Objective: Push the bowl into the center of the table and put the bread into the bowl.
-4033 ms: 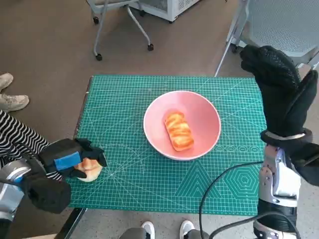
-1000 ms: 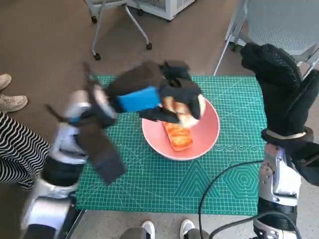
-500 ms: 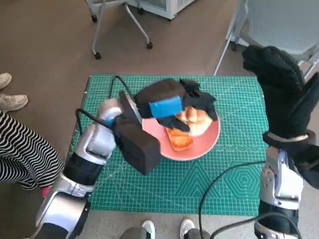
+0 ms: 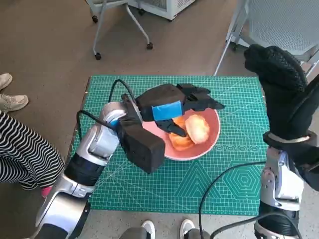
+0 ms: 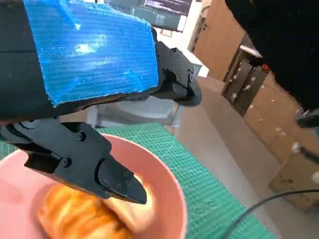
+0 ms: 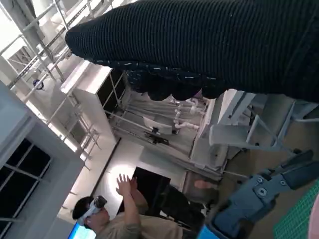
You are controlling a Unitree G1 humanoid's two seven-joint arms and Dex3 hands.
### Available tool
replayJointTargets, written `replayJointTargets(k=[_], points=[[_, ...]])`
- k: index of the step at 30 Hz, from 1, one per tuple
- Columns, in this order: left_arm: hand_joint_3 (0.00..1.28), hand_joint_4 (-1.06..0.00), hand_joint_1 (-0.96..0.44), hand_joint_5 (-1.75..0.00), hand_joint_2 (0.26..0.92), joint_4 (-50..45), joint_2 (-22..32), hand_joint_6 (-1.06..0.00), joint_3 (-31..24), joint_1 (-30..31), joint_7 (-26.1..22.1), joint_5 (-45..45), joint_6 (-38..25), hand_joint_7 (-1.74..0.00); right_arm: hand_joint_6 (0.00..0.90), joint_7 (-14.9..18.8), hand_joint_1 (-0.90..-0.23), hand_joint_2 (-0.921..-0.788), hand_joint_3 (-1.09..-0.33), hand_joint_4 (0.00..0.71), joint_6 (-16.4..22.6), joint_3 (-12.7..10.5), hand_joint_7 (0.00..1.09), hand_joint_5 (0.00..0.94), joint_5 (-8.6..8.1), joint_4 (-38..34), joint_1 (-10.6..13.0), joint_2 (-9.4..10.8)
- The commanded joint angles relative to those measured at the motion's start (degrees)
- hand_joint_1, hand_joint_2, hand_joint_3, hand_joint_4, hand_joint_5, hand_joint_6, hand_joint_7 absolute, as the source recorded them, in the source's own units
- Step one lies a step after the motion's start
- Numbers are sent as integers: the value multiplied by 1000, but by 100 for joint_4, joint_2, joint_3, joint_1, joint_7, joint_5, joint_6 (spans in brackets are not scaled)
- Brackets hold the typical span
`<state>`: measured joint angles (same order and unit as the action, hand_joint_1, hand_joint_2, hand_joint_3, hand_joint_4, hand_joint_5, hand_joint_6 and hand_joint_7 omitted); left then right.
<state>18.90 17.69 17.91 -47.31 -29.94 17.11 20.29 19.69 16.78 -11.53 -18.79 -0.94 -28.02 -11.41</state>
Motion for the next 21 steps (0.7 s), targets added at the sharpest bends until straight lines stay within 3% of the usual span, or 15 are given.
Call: replayJointTargets(k=[1, 9, 15, 21], points=[[13, -13, -375, 1, 828, -269, -2, -94, -438, 103, -78, -672, -50, -118, -1, -63, -670, -921, -706, 131, -87, 4, 617, 5, 30, -20, 84, -14], [47, 0, -506, 1, 898, -171, -307, -86, -1259, 146, -70, -2068, -40, -116, -1, -91, -669, -921, -703, 133, -55, 52, 621, 5, 112, -17, 5, -28], [214, -13, -609, -6, 919, -642, -647, -116, -1748, 329, 58, -3042, -513, -134, -1, -146, -661, -921, -693, 139, -79, 93, 607, 7, 202, 57, -85, -38], [316, -29, -661, -5, 921, -1123, -1027, -13, -2015, 675, 345, -3663, -841, -366, 1, -248, -659, -921, -692, 142, -122, 170, 591, 7, 309, 170, -177, -40]])
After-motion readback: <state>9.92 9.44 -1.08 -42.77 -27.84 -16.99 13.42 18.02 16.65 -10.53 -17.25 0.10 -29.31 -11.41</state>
